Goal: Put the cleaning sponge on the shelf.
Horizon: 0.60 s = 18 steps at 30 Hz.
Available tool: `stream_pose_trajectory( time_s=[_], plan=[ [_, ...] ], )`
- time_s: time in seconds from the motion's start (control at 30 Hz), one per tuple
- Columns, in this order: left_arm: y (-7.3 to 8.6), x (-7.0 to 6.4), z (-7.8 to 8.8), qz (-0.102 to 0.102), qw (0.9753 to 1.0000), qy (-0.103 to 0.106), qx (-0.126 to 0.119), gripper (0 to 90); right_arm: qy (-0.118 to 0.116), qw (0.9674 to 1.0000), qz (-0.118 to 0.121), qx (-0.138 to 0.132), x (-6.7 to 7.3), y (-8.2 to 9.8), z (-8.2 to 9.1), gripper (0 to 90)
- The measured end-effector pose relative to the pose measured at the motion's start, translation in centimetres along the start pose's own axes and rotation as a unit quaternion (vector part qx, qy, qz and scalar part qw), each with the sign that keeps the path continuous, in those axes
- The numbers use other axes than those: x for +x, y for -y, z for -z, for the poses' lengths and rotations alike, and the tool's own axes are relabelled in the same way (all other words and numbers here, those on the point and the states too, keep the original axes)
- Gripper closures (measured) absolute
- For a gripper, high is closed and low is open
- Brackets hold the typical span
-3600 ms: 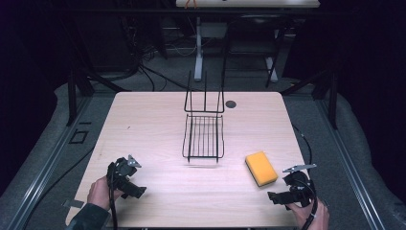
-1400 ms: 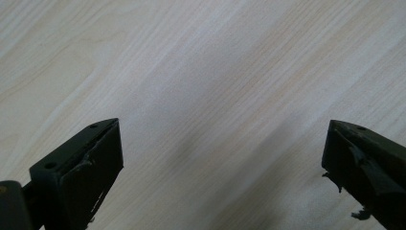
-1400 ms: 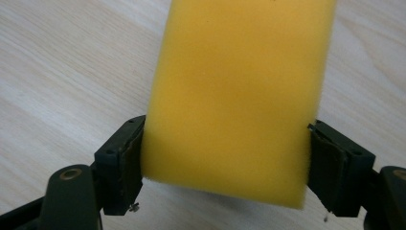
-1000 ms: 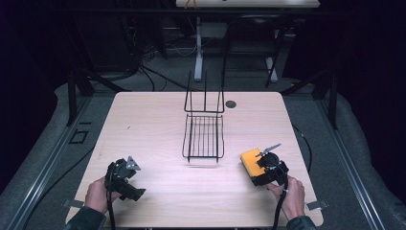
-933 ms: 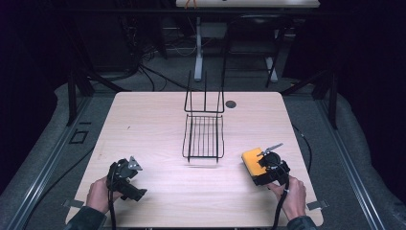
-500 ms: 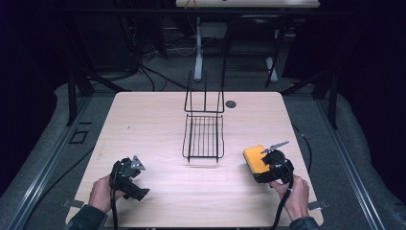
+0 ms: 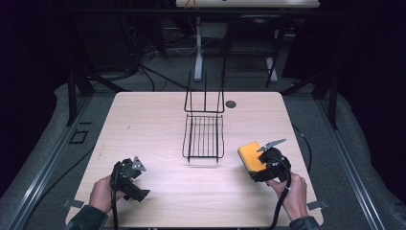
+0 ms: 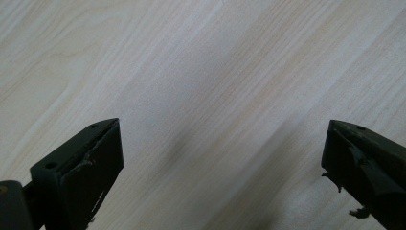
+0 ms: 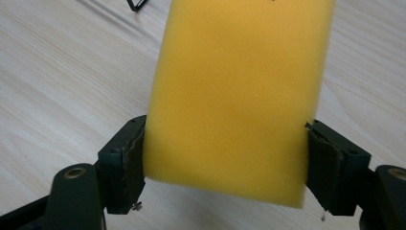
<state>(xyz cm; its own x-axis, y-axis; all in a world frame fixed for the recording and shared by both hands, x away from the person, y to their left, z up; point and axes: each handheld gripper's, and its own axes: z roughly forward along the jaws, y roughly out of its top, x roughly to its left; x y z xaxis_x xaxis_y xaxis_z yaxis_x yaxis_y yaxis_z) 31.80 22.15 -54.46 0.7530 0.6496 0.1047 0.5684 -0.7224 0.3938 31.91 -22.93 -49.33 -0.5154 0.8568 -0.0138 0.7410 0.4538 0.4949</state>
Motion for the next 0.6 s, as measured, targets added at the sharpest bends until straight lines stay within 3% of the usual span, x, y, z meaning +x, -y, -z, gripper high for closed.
stream_pose_trajectory(
  time_s=[0.27, 0.6],
  plan=[
    [0.0, 0.1, -0.2, 0.009, 0.9998, -0.010, 0.012, 1.5, -0.002, 0.9999, 0.006, -0.008, 0.1, -1.0, 0.5, 25.0],
    [-0.1, 0.2, -0.2, 0.008, 0.9999, -0.003, 0.009, 1.3, -0.005, 0.9997, 0.012, -0.021, 0.2, -2.4, 0.6, 25.3]
  ],
)
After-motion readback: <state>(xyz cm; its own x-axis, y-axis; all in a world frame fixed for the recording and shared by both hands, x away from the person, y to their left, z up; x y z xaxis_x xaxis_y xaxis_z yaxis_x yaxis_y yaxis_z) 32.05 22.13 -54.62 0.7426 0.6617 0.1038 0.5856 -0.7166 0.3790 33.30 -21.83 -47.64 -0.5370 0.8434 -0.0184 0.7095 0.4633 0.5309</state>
